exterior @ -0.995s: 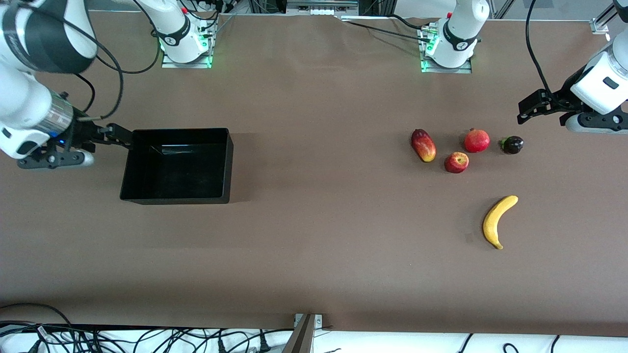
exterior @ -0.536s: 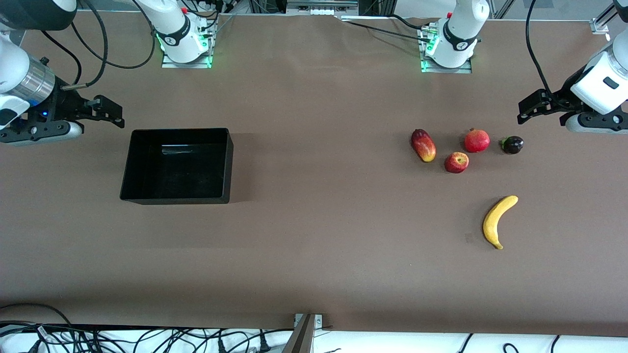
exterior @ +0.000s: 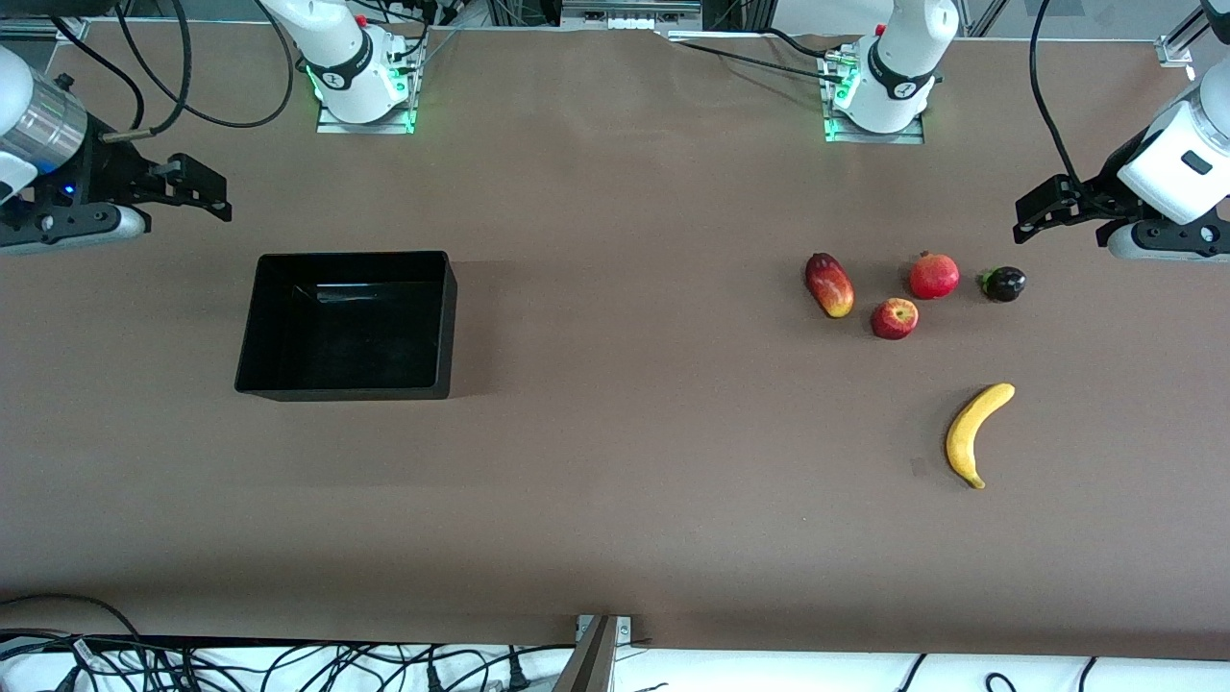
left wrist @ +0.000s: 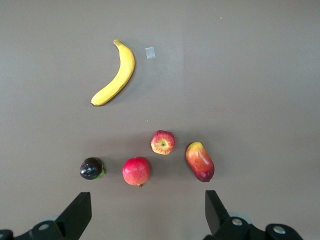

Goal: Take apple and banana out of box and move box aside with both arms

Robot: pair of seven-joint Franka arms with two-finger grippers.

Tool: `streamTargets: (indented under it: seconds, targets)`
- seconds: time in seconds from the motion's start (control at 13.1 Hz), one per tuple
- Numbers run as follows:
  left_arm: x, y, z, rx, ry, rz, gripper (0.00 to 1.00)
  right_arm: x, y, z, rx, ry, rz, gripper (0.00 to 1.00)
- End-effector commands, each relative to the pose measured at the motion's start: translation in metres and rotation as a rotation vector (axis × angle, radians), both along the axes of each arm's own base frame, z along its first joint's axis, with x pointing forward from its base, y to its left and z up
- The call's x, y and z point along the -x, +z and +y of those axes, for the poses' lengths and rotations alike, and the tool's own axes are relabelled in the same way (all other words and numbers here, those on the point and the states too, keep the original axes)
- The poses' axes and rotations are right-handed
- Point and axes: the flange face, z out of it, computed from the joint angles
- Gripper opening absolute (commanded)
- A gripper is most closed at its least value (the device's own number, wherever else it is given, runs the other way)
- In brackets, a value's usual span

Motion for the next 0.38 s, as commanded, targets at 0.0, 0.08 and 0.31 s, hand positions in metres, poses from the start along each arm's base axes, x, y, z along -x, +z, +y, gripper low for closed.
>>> streamTargets:
  seconds: [0.0, 0.08, 0.31]
  targets:
    - [-0.0011, 0.0047, 0.001, -0.024, -0.017, 0.004, 1.0, 0.0048, 0.0092, 0.0007, 0.015, -0.005, -0.003, 1.0]
    - [-0.0008, 0.0044, 0.0017, -0.022, -0.014, 0.007, 1.0, 0.0032, 0.0095, 0.0011, 0.011, -0.005, -0.009, 1.0]
    - [-0.0004, 0.0041, 0.0042, -0.022, -0.01, 0.012, 1.0, -0.0049, 0.0079, 0.0016, 0.008, -0.019, -0.004, 1.0]
